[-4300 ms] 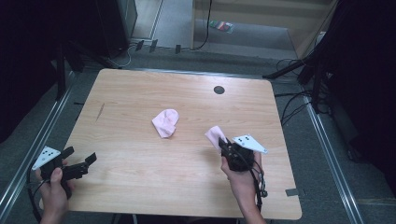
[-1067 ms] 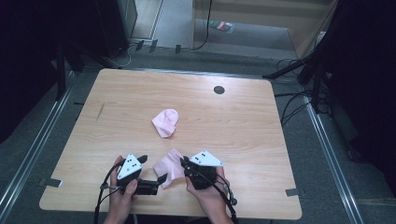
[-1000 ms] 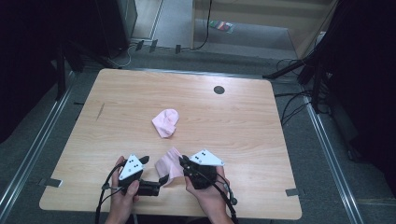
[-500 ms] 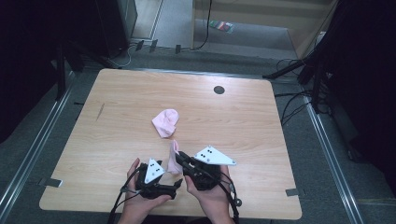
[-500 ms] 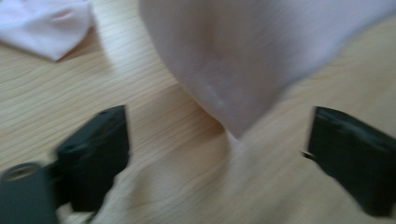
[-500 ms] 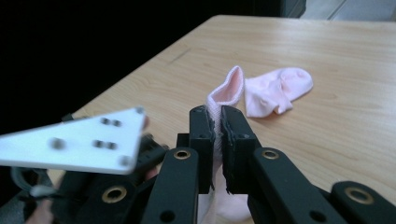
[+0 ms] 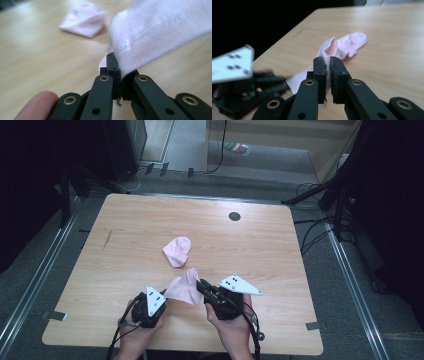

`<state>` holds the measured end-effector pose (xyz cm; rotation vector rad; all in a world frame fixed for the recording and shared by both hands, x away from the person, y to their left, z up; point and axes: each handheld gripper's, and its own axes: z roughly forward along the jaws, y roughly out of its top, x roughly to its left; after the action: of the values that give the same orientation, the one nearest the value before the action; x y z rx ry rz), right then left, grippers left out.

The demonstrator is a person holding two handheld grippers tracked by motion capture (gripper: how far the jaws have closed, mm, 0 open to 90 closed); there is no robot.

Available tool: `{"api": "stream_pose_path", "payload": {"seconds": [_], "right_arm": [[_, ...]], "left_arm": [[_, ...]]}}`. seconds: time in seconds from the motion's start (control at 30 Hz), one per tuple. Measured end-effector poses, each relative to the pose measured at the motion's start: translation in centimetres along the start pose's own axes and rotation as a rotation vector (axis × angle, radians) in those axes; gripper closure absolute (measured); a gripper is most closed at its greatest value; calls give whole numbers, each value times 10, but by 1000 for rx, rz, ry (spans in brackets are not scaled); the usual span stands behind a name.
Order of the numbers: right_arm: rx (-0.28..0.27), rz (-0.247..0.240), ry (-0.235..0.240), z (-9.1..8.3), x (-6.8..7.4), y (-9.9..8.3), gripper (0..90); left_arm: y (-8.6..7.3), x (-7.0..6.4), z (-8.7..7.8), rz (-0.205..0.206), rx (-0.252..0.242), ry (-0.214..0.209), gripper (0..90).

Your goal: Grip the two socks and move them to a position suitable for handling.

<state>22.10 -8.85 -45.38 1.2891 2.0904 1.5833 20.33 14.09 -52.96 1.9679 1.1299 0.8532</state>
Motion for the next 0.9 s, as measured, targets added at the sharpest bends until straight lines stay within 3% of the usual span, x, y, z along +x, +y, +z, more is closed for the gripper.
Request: {"api": "stream_pose_path", "payload": {"seconds": [0.13, 0.17, 0.2, 0.23, 0.27, 0.3, 0.33, 0.37, 0.4, 0.43, 0.47, 0.5, 0.53, 0.57, 0.6, 0.63, 0.67, 0.73, 0.77, 0.8, 0.83, 0.9], "right_arm": [[45, 50, 11, 11, -11, -9, 849], [78, 77, 15, 20, -18, -17, 849], [87, 70, 10, 22, -21, -20, 849], [101, 59, -5, 26, -24, -24, 849], [112, 44, -26, 30, -28, -29, 849], [121, 26, -59, 33, -32, -33, 849], [121, 26, -59, 33, -32, -33, 849], [146, 10, -95, 38, -46, -42, 848], [150, 19, -100, 39, -51, -45, 848], [159, 25, -112, 39, -59, -47, 847], [159, 25, -112, 39, -59, -47, 847], [180, 31, -109, 41, -69, -50, 826], [183, 20, -114, 41, -73, -51, 789], [181, 8, -139, 41, -75, -52, 683], [181, 8, -139, 41, -75, -52, 683], [136, -37, -214, 38, -80, -53, 531], [129, -45, -235, 37, -81, -53, 502], [116, -48, -262, 34, -84, -52, 464], [98, -32, -280, 30, -87, -50, 454], [98, -32, -280, 30, -87, -50, 454], [76, 5, -251, 26, -91, -48, 473], [76, 13, -234, 25, -91, -48, 482]], "left_arm": [[-1, 8, -4, 26, 13, 36, 891], [-3, 11, -3, 66, 62, 19, 887], [-5, 11, -2, 77, 84, 5, 880], [-7, 11, -1, 83, 92, 6, 848], [-9, 11, 1, 83, 105, -10, 795], [-10, 13, 3, 78, 115, -55, 747], [-10, 13, 3, 78, 115, -55, 704], [-12, 18, 4, 36, 122, -120, 658], [-12, 18, 4, 36, 122, -120, 614], [-13, 25, 4, 0, 107, -211, 555], [-13, 25, 4, 0, 107, -211, 514], [-13, 33, 2, -8, 85, -300, 476], [-13, 33, 2, -8, 85, -300, 455], [-12, 43, -1, -51, 53, -398, 432], [-12, 43, -1, -51, 53, -398, 426], [-12, 53, -3, -92, 16, -437, 425], [-12, 53, -3, -92, 16, -437, 423], [-11, 65, -3, -174, -4, -435, 423], [-12, 70, -1, -219, -5, -399, 437], [-12, 70, -1, -219, -5, -399, 450], [-12, 72, 3, -256, 16, -365, 466], [-13, 71, 6, -266, 35, -350, 473]]}}
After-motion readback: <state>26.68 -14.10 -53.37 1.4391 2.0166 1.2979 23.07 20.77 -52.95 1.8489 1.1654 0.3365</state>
